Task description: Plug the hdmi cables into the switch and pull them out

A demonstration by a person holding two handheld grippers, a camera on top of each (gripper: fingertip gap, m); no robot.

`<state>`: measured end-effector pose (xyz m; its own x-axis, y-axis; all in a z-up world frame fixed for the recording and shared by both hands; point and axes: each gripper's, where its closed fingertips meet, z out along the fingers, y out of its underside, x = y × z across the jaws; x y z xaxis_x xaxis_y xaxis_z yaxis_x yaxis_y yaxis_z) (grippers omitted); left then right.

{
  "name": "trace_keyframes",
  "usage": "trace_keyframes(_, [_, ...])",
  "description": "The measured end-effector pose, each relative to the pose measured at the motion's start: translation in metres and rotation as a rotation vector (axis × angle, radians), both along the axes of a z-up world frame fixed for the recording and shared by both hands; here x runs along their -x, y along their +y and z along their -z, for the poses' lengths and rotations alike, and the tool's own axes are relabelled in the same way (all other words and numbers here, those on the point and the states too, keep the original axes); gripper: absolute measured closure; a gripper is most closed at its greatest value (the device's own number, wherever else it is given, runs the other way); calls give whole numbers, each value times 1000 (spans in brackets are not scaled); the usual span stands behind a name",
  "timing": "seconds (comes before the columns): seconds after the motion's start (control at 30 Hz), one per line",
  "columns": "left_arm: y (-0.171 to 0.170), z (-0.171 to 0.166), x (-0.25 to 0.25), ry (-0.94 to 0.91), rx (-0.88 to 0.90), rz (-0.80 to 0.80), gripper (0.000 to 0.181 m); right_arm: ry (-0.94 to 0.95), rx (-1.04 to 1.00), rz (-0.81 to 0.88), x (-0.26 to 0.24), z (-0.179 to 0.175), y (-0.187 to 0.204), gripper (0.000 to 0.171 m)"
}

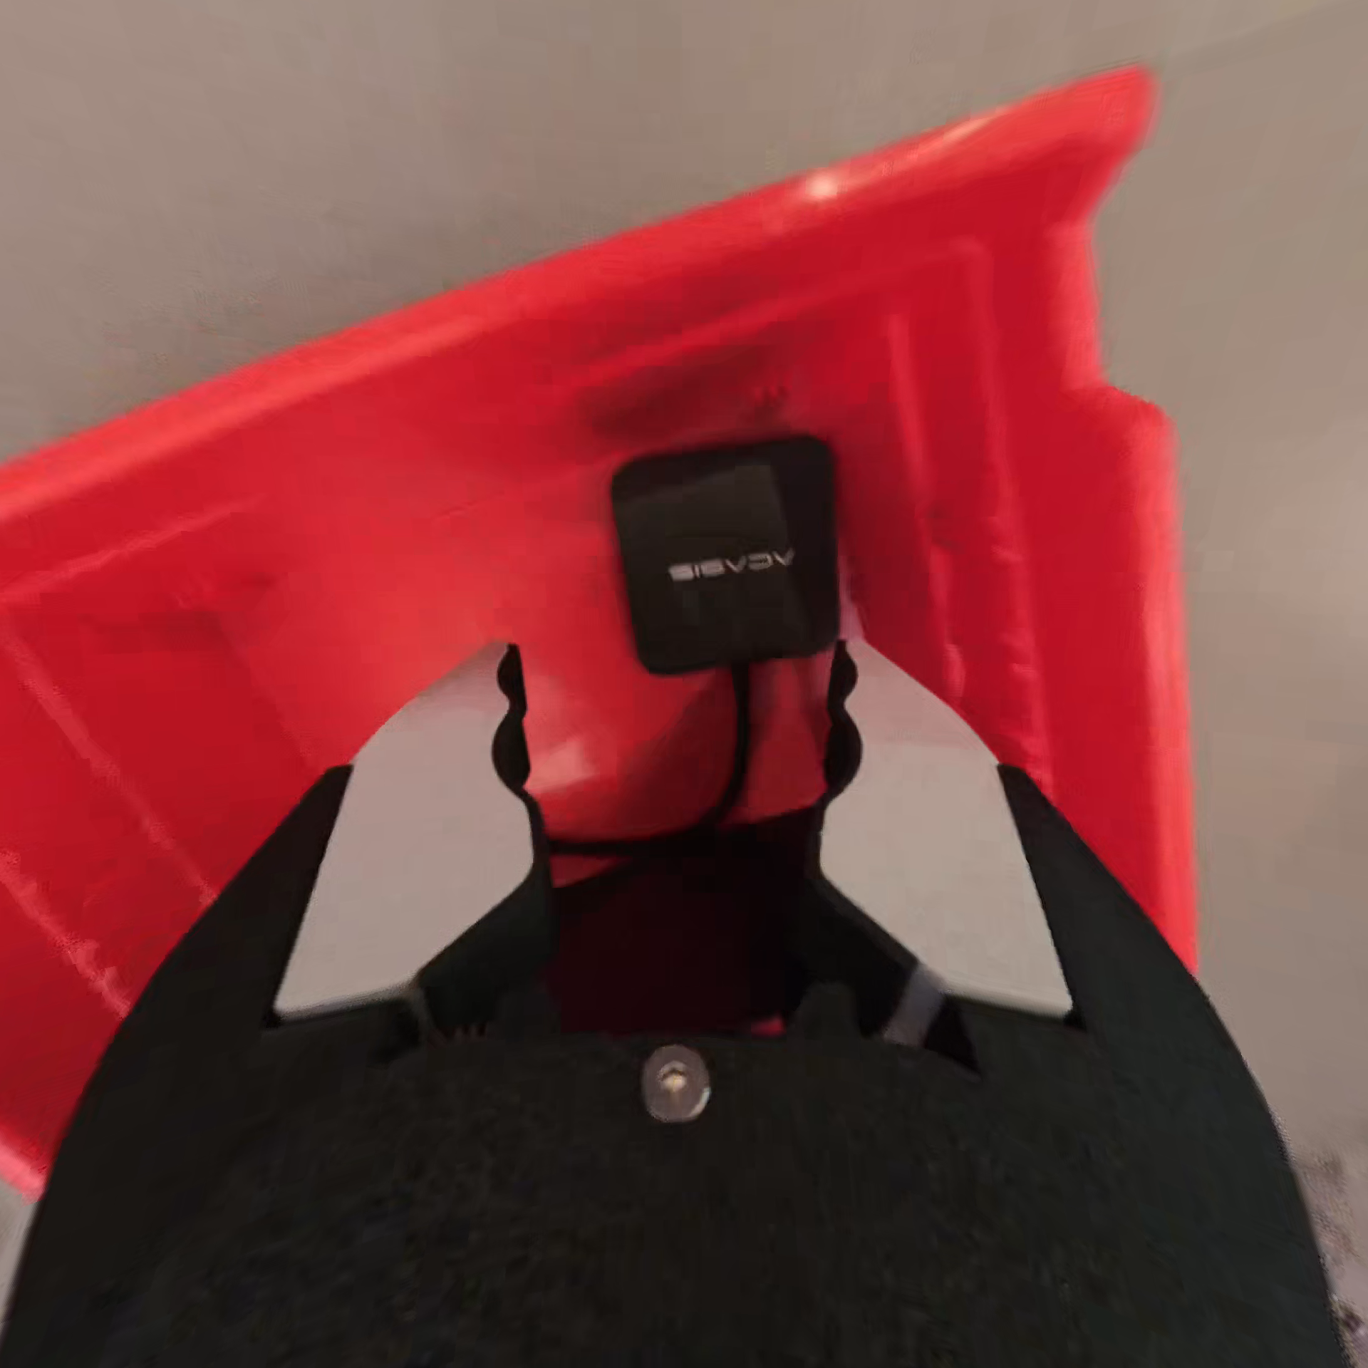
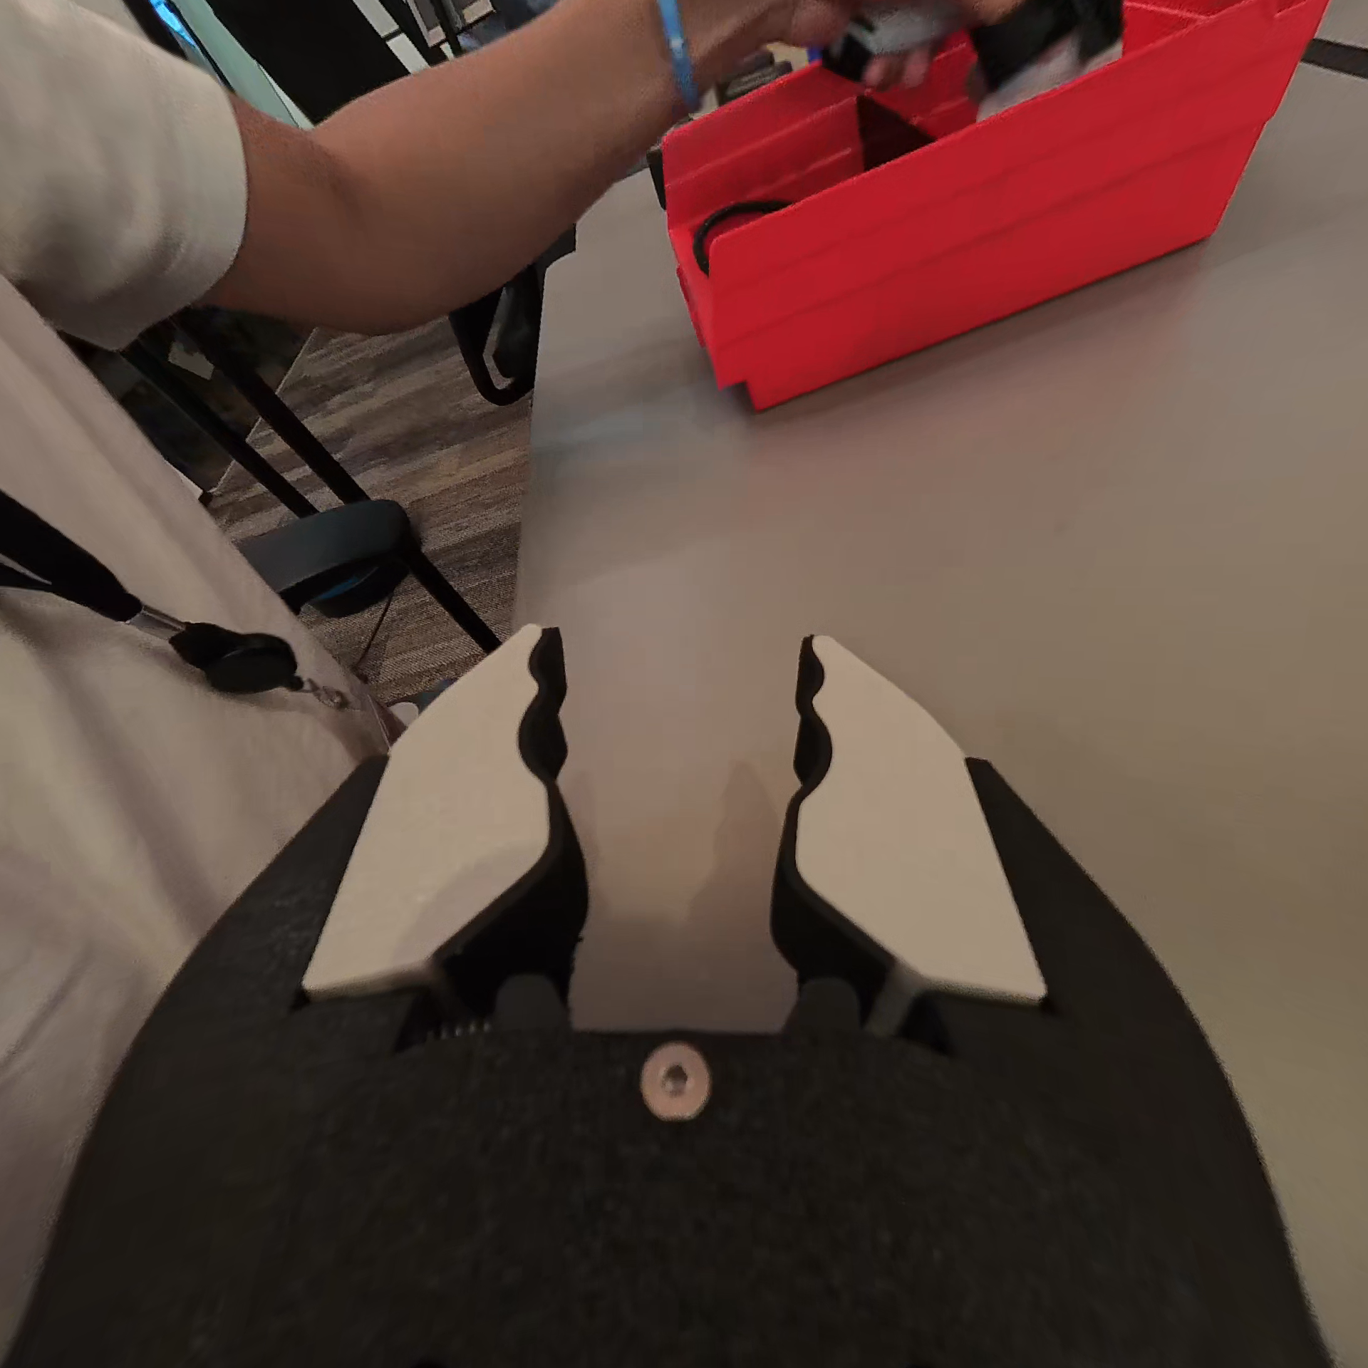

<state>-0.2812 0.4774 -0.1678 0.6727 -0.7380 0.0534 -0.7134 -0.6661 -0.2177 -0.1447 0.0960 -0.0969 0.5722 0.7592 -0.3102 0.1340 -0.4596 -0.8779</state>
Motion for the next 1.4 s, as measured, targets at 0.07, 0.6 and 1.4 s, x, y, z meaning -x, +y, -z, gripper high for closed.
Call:
trace_keyframes(0.07, [0, 16, -6, 33, 57, 1, 94, -15, 9, -9, 1, 5, -2, 111])
trace_keyframes(0.6, [2, 25, 0, 25, 69, 58, 116, -48, 34, 27, -19, 24, -11, 112])
trace_keyframes(1.4, [-281, -228, -68, -1081, 200, 1263, 116, 110, -308, -103, 21, -115, 89, 116])
